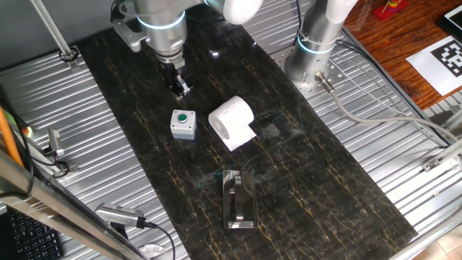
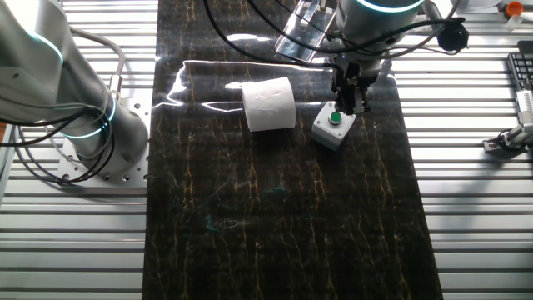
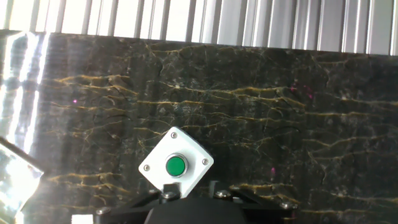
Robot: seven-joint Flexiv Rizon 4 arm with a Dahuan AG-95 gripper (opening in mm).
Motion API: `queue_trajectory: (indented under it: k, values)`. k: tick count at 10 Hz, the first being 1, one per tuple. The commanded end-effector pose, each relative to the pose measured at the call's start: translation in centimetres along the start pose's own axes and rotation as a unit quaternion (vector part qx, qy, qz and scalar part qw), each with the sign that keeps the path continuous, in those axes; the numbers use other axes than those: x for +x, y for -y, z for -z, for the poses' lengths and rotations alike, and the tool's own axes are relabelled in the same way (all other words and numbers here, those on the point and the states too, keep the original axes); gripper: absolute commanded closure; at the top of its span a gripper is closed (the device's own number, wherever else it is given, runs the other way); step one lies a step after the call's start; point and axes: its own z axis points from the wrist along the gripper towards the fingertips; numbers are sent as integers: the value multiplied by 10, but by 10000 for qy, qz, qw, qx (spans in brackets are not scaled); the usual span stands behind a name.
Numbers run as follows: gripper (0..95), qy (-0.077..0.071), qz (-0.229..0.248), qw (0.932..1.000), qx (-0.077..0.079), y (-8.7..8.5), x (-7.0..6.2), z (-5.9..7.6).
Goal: Put the toilet paper on its holder
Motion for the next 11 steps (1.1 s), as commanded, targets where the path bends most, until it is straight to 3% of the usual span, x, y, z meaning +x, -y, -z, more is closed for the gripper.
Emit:
queue_trajectory:
  k: [1,3,8,9,10,11]
  values:
    - [950,-210,-261,9994,-24,0,1,0]
    - [950,-339,-383,9987,-52,0,1,0]
    - [950,-298,-307,9991,-35,0,1,-2]
    - [950,-250,-405,9989,-28,0,-4,-1]
    - [950,-226,-495,9985,-27,5,-25,4]
    - [950,-227,-536,9983,-32,5,-25,4]
